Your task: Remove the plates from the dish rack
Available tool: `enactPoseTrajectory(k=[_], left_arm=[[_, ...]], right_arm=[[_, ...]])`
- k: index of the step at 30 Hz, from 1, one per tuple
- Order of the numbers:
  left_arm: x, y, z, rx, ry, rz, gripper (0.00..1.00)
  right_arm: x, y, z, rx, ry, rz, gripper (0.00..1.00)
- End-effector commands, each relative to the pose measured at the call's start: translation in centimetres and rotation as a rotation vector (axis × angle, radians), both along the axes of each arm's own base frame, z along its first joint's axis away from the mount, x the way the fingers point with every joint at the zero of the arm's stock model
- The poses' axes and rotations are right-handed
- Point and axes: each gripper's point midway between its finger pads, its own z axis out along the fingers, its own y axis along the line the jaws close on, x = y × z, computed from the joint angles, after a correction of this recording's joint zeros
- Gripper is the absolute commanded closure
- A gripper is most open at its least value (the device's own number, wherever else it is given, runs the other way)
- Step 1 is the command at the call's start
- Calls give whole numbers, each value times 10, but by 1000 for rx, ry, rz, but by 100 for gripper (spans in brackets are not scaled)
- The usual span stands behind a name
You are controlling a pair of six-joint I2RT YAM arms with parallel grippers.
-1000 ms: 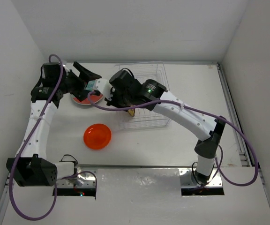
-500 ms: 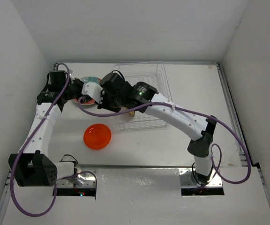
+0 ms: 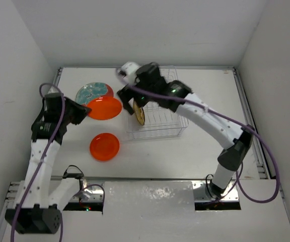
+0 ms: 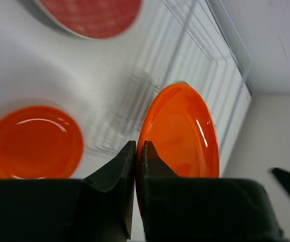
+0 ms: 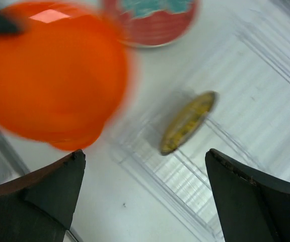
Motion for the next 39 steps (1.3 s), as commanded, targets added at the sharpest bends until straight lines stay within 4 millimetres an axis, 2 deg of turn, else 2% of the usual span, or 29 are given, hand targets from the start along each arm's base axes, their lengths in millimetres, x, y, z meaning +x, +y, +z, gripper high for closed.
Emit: enactPoseTrajectory(k=[1, 2, 3, 4, 5, 7, 15, 16, 19, 20, 22, 23, 25, 26, 27, 28, 29, 30, 31, 33, 34, 35, 36, 38, 39], left_arm=[[-29, 44, -29, 146, 59, 216, 100], [-37, 46, -51, 144, 110, 233, 100], [-39, 45, -60, 142, 117, 234, 100], [-41, 44, -68, 134, 123, 232, 100], [-47, 43, -92, 133, 173, 227, 100], [-56, 44, -119, 132, 236, 244, 100], [-80, 51, -168, 164, 365, 280, 100], [-86, 51, -180, 166, 399, 276, 100], [-86, 46, -191, 146, 416, 265, 94], [-86, 46, -193, 146, 422, 265, 83], [-87, 47, -195, 154, 446, 263, 68], [-87, 47, -195, 158, 455, 253, 49], [-87, 45, -194, 167, 485, 233, 31], [-92, 45, -195, 171, 514, 229, 15], [-90, 44, -192, 165, 515, 220, 6], [-86, 41, -188, 165, 516, 197, 0], [-86, 40, -187, 162, 528, 186, 0], [-81, 38, -181, 157, 531, 175, 0], [-79, 38, -178, 162, 531, 160, 0], [-76, 38, -172, 169, 540, 149, 0], [-67, 38, -160, 177, 517, 139, 0], [-69, 39, -153, 190, 527, 134, 0], [-56, 46, -129, 220, 474, 155, 0], [-53, 56, -104, 283, 442, 159, 0], [-43, 67, -76, 338, 383, 179, 0]], right_arm=[[41, -59, 53, 304, 96, -359, 1], [43, -65, 51, 308, 110, -376, 1], [44, -71, 45, 302, 119, -390, 1], [44, -72, 43, 297, 118, -388, 1], [43, -72, 40, 291, 124, -386, 1], [41, -73, 32, 276, 137, -378, 1], [37, -74, 6, 234, 165, -365, 1], [36, -73, 3, 234, 174, -359, 1], [35, -72, -4, 229, 183, -352, 1], [36, -71, -7, 226, 187, -351, 1], [36, -68, -10, 226, 193, -342, 1], [37, -66, -10, 226, 197, -338, 1], [42, -61, -24, 193, 228, -347, 1], [43, -60, -21, 183, 253, -359, 1], [49, -54, -42, 142, 297, -376, 1], [52, -52, -49, 128, 320, -388, 1], [53, -48, -46, 141, 354, -423, 1], [57, -47, -52, 137, 373, -459, 1], [61, -46, -66, 121, 394, -494, 3], [70, -45, -74, 152, 413, -588, 5], [75, -41, -83, 160, 422, -602, 8], [76, -37, -87, 172, 440, -620, 10], [76, -34, -92, 170, 453, -626, 13], [78, -26, -108, 144, 475, -630, 17], [78, -25, -119, 121, 484, -637, 19]])
